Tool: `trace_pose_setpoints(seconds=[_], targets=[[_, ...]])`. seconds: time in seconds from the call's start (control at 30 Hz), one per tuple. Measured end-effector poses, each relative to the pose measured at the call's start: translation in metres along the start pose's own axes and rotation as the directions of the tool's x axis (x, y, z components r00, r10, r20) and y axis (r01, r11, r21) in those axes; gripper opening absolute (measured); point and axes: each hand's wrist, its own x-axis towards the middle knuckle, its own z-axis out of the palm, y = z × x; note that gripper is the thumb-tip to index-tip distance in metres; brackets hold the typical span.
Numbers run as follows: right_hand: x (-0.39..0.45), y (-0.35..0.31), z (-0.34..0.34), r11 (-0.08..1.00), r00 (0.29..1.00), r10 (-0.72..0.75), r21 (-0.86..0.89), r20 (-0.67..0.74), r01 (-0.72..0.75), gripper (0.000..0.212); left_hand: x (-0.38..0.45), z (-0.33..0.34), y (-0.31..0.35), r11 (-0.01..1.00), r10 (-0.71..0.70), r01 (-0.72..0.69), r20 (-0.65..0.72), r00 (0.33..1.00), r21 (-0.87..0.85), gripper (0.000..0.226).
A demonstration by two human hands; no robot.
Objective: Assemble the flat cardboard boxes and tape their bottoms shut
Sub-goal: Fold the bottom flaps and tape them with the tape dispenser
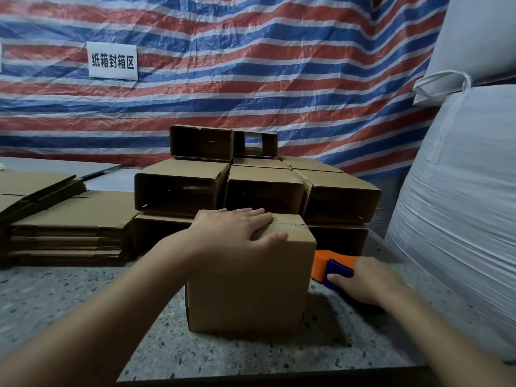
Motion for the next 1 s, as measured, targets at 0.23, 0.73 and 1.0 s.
trace_pose_setpoints(seconds=[0.23,0.73,1.0], targets=[[-0.017,-0.019,-0.092,0.765,0.959,-0.007,0.616,-0.284,0.188,0.061,0.001,-0.011,-0.011,0.906,-0.093,0.104,0.048,0.995,-0.411,0.065],[-0.018,-0.119,-0.219,0.625,0.906,-0.374,0.775,0.197,0.089,0.09,0.007,-0.018,-0.031,0.104,-0.366,0.011,-0.028,0.93,-0.994,0.068],[-0.013,-0.13,-0.221,0.679,0.888,-0.421,0.713,0.185,0.173,0.093,0.002,-0.027,-0.038,-0.123,-0.375,-0.014,0.034,0.926,-0.992,0.064]])
